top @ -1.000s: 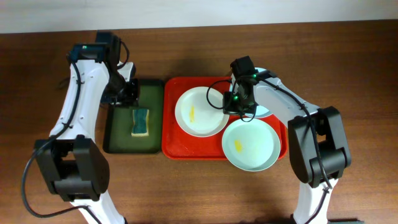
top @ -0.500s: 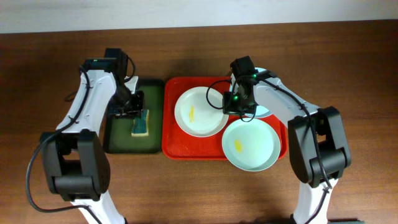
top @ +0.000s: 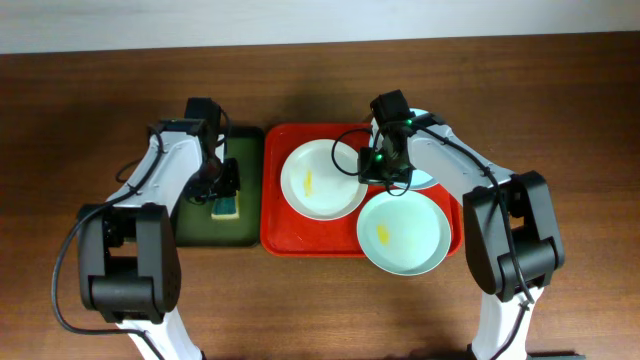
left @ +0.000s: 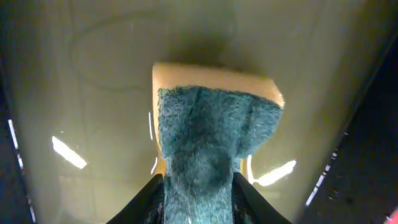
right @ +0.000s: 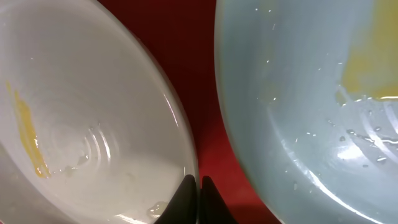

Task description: Clean dirty plates on tray and stack at the side

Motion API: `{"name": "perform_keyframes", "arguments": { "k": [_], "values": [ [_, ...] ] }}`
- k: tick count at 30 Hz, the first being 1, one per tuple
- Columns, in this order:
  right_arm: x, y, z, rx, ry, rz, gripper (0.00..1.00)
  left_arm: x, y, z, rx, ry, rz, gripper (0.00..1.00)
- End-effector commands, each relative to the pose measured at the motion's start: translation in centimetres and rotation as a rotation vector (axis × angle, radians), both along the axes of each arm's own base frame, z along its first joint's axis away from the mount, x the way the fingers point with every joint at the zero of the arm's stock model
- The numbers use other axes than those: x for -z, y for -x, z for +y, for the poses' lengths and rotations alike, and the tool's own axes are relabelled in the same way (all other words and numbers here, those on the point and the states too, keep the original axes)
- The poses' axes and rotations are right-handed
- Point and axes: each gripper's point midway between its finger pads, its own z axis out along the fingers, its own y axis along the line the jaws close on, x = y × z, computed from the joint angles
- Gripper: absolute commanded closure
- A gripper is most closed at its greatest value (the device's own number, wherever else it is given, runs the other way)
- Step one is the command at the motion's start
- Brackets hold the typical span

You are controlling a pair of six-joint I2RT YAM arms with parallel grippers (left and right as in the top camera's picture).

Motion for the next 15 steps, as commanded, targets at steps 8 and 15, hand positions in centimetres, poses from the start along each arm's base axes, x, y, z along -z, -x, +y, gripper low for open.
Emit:
{"name": "perform_keyframes", "arguments": {
  "k": [8,15],
  "values": [
    [0.5,0.4,0.2,-0.012,0.003,0.011,0.95,2.0,0.8,0.2,-0.012,-0.011,-0.002,0.71],
    [0.5,0.4,0.2,-0.012,0.003,0.011,0.95,3.3,1.4,0.3,-0.011,-0.012,0.012,0.74]
  ]
}}
